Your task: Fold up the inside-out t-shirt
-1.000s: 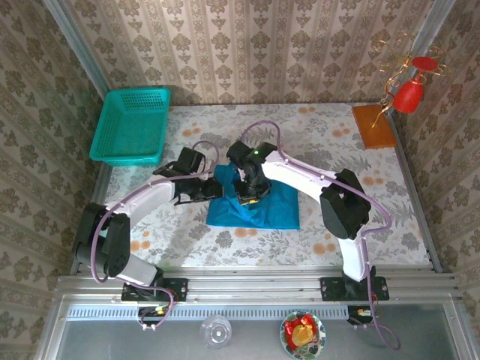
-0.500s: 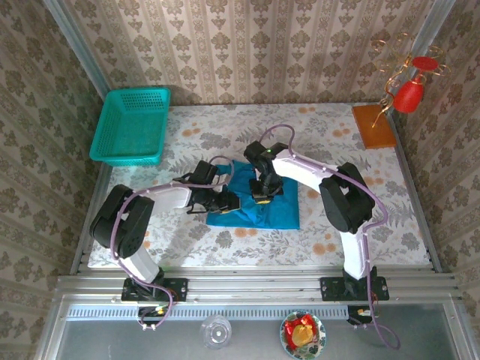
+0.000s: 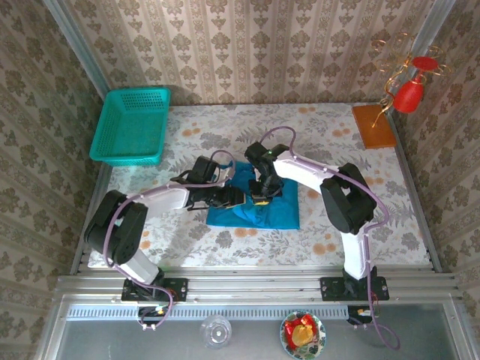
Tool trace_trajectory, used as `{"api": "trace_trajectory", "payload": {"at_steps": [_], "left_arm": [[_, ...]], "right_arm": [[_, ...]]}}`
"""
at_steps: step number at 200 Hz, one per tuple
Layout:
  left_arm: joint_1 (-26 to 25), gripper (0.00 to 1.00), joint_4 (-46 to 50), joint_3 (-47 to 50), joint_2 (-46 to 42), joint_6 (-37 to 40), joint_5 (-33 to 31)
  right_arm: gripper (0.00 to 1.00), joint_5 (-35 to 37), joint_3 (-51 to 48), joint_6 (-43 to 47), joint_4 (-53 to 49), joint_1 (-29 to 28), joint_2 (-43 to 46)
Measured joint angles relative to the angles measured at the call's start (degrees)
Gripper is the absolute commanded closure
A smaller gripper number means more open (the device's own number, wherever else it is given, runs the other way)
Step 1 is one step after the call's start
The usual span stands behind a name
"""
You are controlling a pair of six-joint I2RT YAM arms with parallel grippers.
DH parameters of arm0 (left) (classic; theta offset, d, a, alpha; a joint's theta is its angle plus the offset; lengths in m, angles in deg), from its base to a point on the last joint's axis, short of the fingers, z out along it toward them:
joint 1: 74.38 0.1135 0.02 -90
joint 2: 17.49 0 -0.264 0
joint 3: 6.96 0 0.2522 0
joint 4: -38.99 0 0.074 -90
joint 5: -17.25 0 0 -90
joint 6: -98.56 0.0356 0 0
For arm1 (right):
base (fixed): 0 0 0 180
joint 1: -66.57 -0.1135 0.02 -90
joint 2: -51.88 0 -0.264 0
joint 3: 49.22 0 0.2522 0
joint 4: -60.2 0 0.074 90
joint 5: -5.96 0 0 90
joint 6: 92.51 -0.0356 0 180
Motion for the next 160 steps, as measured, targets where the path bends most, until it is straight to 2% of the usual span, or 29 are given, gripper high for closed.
{"api": "trace_trajectory", "payload": {"at_steps": [35, 63, 108, 125, 160], "left_arm": [[-0.20, 0.69, 1.44, 0.17, -4.68, -0.02, 2.60], [0.35, 0.70, 6.23, 1.16, -9.20, -0.02, 1.60], [9.22, 0.72, 18.27, 2.27, -19.63, 1.73, -6.25], [10.82, 0.78, 21.40, 1.86, -19.21, 3.04, -8.24], [9.81, 0.85, 22.27, 1.33, -13.46, 4.39, -8.57]], "right_arm": [[0.83, -4.35, -1.27, -0.55, 2.45, -0.02, 0.92], [0.77, -10.73, -2.84, -1.62, 5.86, -0.68, 1.46], [0.65, -20.59, -3.89, -2.86, 11.06, -4.81, 2.54], [0.64, -21.40, -4.39, -3.26, 11.80, -4.52, 5.31], [0.64, -18.16, -5.53, -4.50, 12.44, 0.07, 12.76]]}}
